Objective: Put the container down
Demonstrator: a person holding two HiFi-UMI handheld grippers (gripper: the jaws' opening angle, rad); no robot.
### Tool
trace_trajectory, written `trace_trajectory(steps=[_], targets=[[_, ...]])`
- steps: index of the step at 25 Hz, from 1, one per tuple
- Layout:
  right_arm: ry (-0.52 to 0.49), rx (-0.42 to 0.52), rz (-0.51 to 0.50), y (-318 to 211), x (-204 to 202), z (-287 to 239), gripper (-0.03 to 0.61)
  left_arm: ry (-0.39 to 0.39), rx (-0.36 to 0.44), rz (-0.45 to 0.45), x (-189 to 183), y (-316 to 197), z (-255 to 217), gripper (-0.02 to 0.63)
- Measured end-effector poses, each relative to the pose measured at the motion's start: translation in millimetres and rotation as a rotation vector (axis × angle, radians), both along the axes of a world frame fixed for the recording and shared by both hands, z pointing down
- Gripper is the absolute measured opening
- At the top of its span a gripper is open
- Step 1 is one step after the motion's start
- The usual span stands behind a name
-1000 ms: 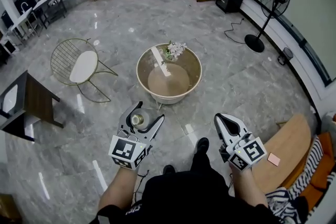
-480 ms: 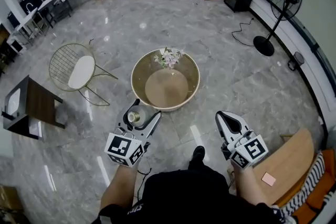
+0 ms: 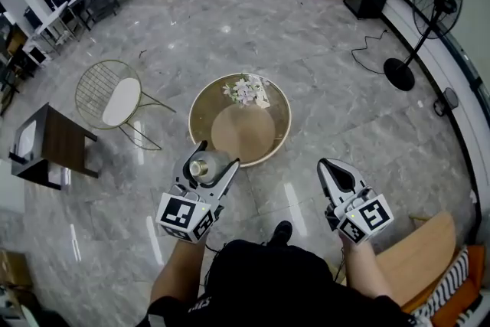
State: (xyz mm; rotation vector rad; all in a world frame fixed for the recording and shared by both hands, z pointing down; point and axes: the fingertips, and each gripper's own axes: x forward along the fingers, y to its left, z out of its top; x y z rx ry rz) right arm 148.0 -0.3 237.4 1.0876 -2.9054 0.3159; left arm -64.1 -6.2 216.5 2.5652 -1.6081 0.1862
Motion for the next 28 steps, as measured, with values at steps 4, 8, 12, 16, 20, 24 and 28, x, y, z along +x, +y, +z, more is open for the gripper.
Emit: trace_trajectory(steps=[4, 8, 12, 16, 20, 24, 28], targets=[[-0.002, -0.007, -0.045, -16.5, -11.1, 4.3, 0.015, -0.015, -0.006, 0.001, 5.8, -11.8, 4.6, 0.348], [0.019, -0.015, -0.082, -32.1, -34.1, 6.3, 0.015, -0.033, 0.003, -0.013, -9.2, -24.9, 4.5, 0.348], [0.034, -0.014, -0.093, -49.8, -61.9, -0.1, 0.015, -0.042, 0.001, -0.008, -33.0, -40.8, 6.6, 0.348], [0.048, -0.016, -0.086, -69.7, -84.2, -0.2, 0.015, -0.041, 0.007, -0.003, -58.7, -55.3, 10.0, 0.348], [0.053, -0.026, -0.089, -85.5, -97.4, 2.9, 0.015, -0.039, -0.002, -0.01, -75.0, -67.0, 15.6, 0.348], [0.059, -0.044, -0.112, -103.2, -102.7, 13.3, 0.015, -0.029, -0.026, -0.037, -81.3, -82.7, 28.6, 0.348], [0.059, -0.055, -0.143, -134.0, -93.7, 24.0, 0.015, -0.027, -0.056, -0.06, -68.6, -105.6, 42.0, 0.348]])
